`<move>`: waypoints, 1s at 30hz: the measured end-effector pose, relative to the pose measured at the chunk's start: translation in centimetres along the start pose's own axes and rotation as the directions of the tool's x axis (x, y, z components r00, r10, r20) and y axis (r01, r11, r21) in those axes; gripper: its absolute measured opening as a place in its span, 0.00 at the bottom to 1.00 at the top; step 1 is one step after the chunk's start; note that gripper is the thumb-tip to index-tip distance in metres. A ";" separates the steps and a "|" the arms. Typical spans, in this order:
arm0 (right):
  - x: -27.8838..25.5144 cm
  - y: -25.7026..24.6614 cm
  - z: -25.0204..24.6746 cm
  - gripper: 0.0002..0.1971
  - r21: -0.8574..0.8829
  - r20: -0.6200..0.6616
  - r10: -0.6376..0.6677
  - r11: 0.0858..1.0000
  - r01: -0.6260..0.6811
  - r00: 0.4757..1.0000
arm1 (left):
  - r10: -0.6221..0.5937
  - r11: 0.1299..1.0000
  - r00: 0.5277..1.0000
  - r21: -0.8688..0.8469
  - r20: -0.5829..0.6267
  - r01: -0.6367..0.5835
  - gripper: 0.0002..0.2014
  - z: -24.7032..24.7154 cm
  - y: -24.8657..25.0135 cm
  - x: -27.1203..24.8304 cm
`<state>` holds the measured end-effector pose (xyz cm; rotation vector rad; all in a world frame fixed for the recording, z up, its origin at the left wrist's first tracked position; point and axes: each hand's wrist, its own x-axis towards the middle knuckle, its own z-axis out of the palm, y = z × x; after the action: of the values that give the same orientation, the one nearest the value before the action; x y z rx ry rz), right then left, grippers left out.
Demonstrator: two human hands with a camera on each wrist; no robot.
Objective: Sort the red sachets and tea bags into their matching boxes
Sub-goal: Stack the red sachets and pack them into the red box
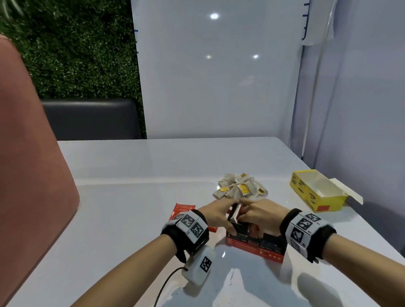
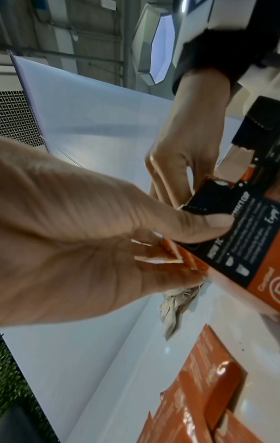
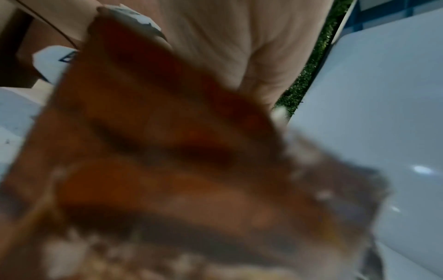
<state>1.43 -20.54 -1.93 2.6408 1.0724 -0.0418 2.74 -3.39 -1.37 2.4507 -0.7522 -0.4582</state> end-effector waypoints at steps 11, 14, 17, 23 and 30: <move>-0.2 0.6 0.5 0.16 0.095 -0.352 0.048 0.995 -0.016 0.935 | 0.018 0.998 1.000 -0.066 -0.011 -0.019 0.47 0.4 -0.7 -0.3; -0.8 0.5 -1.0 0.12 0.224 -0.433 0.122 0.974 -0.025 0.893 | -0.033 0.976 0.999 -0.217 -0.027 0.027 0.51 -0.6 -2.4 -1.8; -1.1 0.2 -1.9 0.08 0.370 -0.396 0.216 0.927 -0.060 0.893 | -0.095 0.966 0.986 -0.252 -0.137 0.058 0.40 -3.2 -6.1 -4.5; 4.0 -4.3 -3.9 0.11 0.652 -0.250 0.394 0.744 -0.147 0.884 | -0.446 0.886 0.885 -0.206 -0.131 0.416 0.21 -6.2 -11.7 -7.1; 11.8 -8.6 -2.5 0.18 0.459 0.133 0.597 0.670 -0.584 0.791 | -0.542 0.813 0.832 0.175 -0.123 0.555 0.35 -2.8 -8.6 -4.7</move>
<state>3.84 -6.06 -3.34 3.3226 0.1418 -0.1508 3.88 6.49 -3.35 2.8525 -0.0344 -0.5224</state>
